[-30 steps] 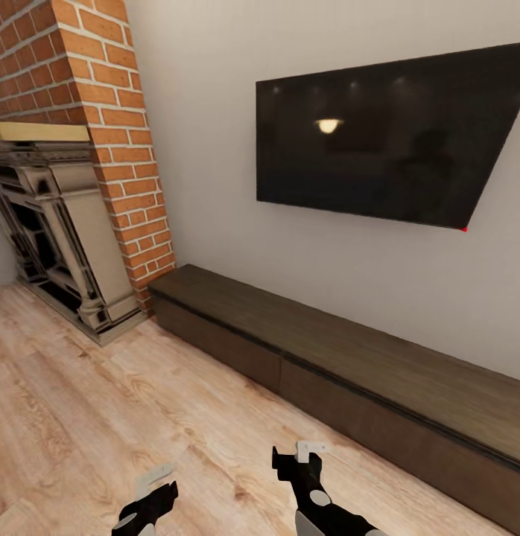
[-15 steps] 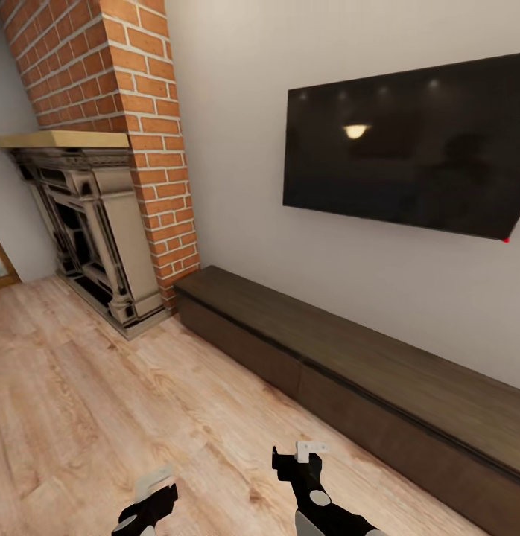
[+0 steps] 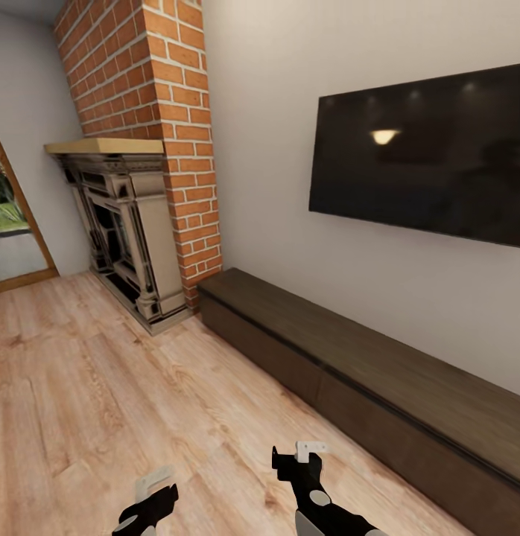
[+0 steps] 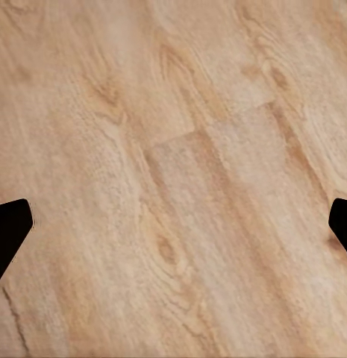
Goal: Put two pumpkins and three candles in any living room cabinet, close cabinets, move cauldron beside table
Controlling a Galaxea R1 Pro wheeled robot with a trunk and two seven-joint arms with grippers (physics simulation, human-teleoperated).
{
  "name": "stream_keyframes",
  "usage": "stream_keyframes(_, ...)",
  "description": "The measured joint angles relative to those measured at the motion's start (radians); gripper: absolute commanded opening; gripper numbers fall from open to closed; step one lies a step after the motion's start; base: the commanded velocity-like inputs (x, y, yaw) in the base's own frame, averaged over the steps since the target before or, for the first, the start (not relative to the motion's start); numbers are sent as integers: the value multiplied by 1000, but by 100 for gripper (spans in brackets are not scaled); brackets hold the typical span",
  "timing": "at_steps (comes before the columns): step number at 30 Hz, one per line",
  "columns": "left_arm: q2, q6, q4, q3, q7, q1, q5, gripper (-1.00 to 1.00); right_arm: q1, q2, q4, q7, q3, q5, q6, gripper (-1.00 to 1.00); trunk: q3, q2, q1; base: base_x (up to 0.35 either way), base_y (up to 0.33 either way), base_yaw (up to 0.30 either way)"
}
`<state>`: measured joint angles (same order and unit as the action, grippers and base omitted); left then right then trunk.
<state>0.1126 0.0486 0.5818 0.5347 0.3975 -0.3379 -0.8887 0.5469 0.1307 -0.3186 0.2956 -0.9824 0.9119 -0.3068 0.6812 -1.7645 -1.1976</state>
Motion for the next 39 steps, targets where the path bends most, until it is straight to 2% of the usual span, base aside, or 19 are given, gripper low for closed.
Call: stream_keyframes(39, -2, 3, -23, -2, -2, 0, 0, 100, 1, 0, 0, 1, -1, -2, 0, 100, -48, 0, 0, 0, 0, 206)
